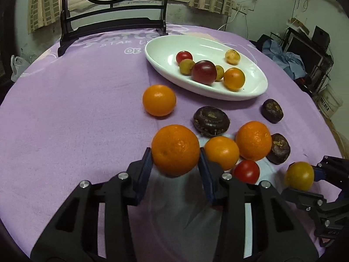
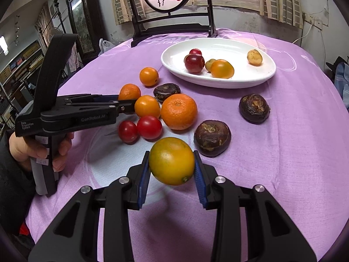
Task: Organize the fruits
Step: 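Carry both fruits to the white plate and open both tools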
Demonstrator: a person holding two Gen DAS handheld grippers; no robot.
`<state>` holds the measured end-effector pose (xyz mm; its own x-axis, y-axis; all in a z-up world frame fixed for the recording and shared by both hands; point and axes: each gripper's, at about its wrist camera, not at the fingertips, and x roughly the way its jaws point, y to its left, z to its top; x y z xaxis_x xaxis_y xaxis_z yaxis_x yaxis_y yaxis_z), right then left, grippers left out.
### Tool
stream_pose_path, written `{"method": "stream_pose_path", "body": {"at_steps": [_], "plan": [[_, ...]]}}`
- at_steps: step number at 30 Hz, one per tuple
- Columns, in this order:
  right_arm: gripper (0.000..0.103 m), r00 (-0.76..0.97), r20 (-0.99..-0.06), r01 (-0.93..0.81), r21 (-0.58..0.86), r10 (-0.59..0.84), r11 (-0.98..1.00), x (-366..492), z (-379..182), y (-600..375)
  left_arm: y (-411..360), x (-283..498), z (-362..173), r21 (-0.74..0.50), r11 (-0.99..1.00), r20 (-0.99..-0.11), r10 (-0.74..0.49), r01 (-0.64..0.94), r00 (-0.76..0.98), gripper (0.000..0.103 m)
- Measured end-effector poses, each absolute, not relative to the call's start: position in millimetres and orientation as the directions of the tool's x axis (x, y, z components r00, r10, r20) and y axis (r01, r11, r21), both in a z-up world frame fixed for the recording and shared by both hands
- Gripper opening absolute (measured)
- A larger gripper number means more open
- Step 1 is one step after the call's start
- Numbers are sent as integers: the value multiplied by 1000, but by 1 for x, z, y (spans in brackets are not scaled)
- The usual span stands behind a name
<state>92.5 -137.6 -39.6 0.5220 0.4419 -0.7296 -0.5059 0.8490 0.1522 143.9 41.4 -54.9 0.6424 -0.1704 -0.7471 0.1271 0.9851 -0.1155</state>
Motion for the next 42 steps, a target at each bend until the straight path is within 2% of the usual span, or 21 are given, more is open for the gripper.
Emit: {"method": "stream_pose_path", "body": {"at_steps": [11, 18, 22, 31, 42], "plan": [[37, 542, -709, -486, 174, 452, 856, 94, -35, -144, 46, 128, -40, -135, 987, -738, -161, 91, 655, 42], [37, 596, -673, -452, 169, 438, 876, 92, -23, -150, 33, 114, -9, -164, 976, -700, -218, 144, 680, 42], [38, 635, -625, -450, 178, 454, 875, 87, -2, -154, 20, 115, 5, -121, 978, -685, -208, 172, 698, 42], [37, 690, -613, -435, 74, 385, 898, 120, 28, -164, 7, 144, 21, -107, 984, -688, -178, 145, 704, 42], [37, 693, -634, -382, 80, 343, 921, 200, 19, -166, -3, 212, 17, -103, 989, -700, -147, 105, 699, 42]]}}
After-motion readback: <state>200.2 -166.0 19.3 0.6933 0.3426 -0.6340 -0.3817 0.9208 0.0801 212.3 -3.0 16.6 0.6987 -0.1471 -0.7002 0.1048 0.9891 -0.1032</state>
